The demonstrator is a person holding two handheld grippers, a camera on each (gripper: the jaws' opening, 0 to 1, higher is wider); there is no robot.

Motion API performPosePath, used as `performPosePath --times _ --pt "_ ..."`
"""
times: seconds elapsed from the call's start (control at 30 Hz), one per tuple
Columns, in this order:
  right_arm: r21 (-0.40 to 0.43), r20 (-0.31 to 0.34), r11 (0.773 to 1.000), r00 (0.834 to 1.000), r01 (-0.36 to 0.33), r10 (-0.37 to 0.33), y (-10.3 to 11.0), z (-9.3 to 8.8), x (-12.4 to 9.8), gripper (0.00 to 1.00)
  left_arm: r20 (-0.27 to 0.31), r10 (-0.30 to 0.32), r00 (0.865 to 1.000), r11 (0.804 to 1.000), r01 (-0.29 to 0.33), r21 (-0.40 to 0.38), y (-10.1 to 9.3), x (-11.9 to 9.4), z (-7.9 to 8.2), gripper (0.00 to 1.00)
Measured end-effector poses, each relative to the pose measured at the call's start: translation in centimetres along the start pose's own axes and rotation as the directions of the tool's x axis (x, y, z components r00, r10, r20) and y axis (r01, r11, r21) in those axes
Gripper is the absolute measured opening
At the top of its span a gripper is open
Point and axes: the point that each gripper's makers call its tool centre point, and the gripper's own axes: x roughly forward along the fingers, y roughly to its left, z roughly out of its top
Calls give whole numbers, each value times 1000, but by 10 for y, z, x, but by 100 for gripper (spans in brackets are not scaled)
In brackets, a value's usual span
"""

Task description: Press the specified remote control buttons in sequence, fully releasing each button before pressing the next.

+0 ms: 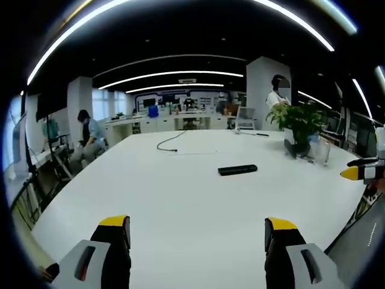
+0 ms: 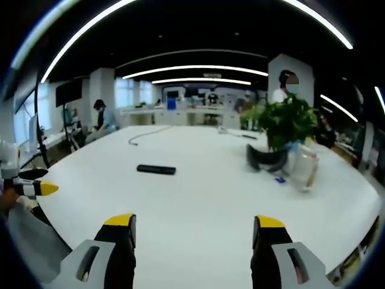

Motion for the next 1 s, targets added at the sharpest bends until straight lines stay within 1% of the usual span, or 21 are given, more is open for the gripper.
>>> performPosePath --times 0.3,0.4,0.5,1.0 --pt "-2 -4 1000 1000 -9 9 2 -1 0 76 -9 -2 1000 1000 3 6 0 0 -2 95" --pt "5 7 1000 1000 -11 11 2 1 -1 77 -9 -3 1000 1000 3 7 0 1 -3 95" --pt "5 4 1000 1000 -11 11 2 1 -1 77 -12 -1 1000 1000 1 8 1 1 -4 95" --pt "4 2 1000 1000 -12 12 2 0 0 74 -11 6 1000 1000 -5 7 2 1 -3 95"
